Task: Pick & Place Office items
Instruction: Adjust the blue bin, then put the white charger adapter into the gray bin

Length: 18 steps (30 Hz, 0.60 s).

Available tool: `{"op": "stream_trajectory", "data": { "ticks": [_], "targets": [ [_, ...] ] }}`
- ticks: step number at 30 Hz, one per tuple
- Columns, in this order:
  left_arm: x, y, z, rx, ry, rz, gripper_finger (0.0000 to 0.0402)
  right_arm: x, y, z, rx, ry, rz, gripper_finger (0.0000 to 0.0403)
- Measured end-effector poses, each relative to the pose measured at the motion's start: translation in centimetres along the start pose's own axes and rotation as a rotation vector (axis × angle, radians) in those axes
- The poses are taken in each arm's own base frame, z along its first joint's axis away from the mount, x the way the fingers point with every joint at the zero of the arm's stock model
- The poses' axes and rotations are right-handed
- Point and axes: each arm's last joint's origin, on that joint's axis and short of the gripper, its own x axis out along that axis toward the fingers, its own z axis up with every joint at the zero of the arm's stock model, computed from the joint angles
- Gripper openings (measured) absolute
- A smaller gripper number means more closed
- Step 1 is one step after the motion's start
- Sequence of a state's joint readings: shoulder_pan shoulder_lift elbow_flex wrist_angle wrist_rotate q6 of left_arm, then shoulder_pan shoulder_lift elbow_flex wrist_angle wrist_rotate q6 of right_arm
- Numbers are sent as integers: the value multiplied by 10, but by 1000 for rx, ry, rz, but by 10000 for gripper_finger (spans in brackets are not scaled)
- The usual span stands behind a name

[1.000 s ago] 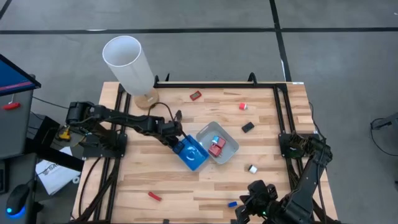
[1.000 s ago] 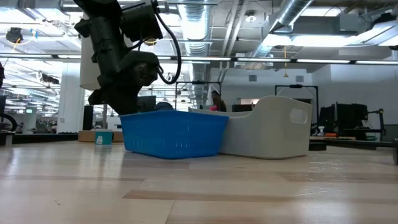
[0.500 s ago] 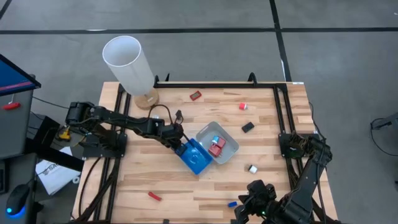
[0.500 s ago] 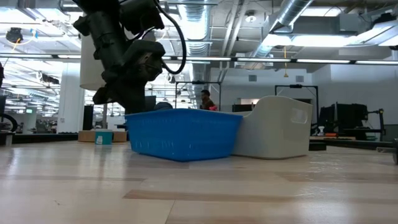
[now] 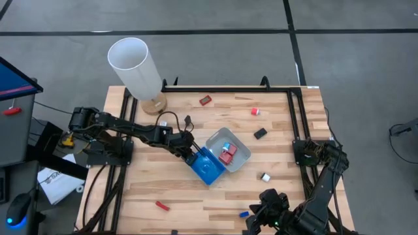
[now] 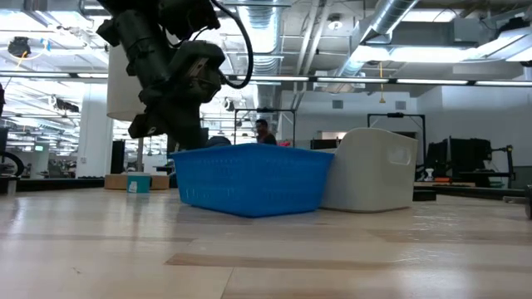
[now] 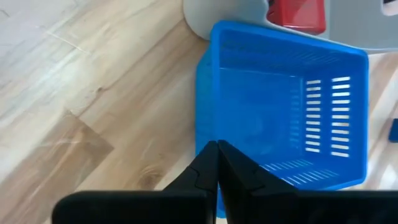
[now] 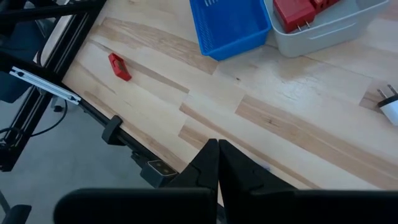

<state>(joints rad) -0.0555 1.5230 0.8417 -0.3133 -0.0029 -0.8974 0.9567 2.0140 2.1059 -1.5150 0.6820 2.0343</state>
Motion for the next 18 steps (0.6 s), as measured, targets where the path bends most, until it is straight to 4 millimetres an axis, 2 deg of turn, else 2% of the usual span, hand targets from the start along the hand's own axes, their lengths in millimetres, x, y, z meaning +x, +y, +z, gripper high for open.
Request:
{"op": "stream_trajectory", "data": {
  "ticks": [9,12,18],
  "targets": [
    [0,-3,-1,5,-9,-18,0,1,0,1,0,-1,0,1],
    [-1,-3,-1,61,-6,-21,1,1,0,1,0,-1,0,1],
    [-23,-7,1,189,-21,-95,31,1,0,1,-24,0,-1,1]
  ]
}}
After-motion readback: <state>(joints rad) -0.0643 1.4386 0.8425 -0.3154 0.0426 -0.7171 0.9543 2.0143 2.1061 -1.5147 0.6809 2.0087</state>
